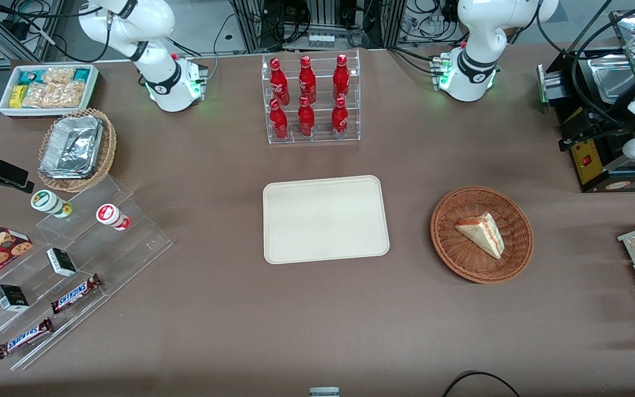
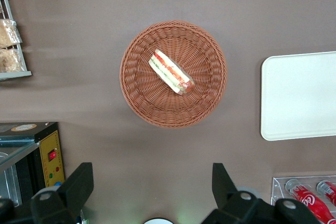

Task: Place sandwich from basket to tray
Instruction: 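Move the left gripper down over the wrapped sandwich in the wicker basket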

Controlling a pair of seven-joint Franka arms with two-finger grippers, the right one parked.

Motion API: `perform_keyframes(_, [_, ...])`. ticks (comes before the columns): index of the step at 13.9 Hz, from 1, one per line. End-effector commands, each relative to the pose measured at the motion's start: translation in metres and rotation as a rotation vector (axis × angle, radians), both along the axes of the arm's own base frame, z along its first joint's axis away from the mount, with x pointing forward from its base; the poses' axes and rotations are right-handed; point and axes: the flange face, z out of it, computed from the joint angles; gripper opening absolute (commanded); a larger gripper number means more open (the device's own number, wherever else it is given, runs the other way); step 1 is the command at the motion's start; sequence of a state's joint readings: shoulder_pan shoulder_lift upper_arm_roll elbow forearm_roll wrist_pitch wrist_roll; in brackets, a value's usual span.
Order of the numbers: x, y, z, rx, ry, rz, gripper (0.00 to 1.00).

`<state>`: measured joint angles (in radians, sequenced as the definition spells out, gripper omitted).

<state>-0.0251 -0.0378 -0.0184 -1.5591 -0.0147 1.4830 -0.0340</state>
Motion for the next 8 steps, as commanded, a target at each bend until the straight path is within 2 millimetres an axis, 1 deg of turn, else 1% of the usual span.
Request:
perform_keyframes(1, [-0.003,0.003,0.01,-0.003,-0.031,-0.012,1.0])
perform_keyframes(2, [-0.005,0.002,0.014,-0.005,-0.032,-0.009,1.0])
perform_keyframes(4, [-0.001,0.002,0.01,0.004,-0.034,-0.01,1.0])
perform_keyframes(6, [0.014,0.002,-0.013,0.036,-0.021,-0.005,1.0])
perform_keyframes(7, [0.026,0.002,-0.032,0.037,-0.008,0.013,1.0])
perform_keyframes(8, [0.039,-0.003,-0.056,0.038,0.012,0.039,1.0])
